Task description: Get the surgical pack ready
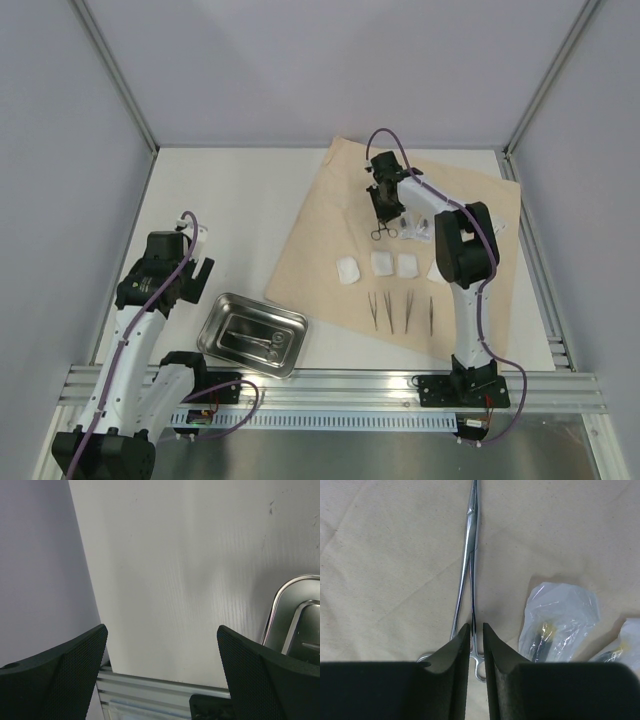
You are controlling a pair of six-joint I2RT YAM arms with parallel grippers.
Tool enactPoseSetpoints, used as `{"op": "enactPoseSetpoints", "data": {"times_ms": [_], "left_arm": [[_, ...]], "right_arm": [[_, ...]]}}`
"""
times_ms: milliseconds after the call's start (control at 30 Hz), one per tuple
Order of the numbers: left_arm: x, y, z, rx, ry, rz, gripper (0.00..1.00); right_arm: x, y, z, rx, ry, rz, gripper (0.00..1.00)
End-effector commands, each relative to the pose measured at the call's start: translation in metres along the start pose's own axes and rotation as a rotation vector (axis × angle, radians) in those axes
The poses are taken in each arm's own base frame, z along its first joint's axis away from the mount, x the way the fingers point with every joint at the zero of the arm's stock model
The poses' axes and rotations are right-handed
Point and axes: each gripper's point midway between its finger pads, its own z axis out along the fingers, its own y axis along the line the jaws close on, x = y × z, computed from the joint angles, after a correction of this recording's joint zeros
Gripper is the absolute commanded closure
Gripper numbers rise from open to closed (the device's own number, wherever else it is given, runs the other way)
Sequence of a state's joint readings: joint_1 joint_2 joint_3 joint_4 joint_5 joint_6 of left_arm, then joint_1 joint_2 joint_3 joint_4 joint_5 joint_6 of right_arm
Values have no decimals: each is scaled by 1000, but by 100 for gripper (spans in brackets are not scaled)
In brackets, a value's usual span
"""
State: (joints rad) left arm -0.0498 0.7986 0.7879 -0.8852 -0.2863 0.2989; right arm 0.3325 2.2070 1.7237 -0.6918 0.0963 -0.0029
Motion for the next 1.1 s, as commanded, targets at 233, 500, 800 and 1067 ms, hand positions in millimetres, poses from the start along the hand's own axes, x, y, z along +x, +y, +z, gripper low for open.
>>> {"op": "enactPoseSetpoints", "data": {"times_ms": [233, 500, 800, 1067], "left_arm": [[-11, 7, -4, -20, -41, -9, 0], [-11, 7, -5, -19, -48, -12, 0], [-11, 9, -8, -26, -59, -21, 0], [-11, 14, -13, -57, -72, -38, 0]], "right_arm": [[-1, -2, -1, 3, 9, -31, 100], [-49, -3, -72, 15, -209, -36, 99], [-48, 65, -171, -38, -383, -173, 100], [61, 273, -218, -416, -417, -535, 100]]}}
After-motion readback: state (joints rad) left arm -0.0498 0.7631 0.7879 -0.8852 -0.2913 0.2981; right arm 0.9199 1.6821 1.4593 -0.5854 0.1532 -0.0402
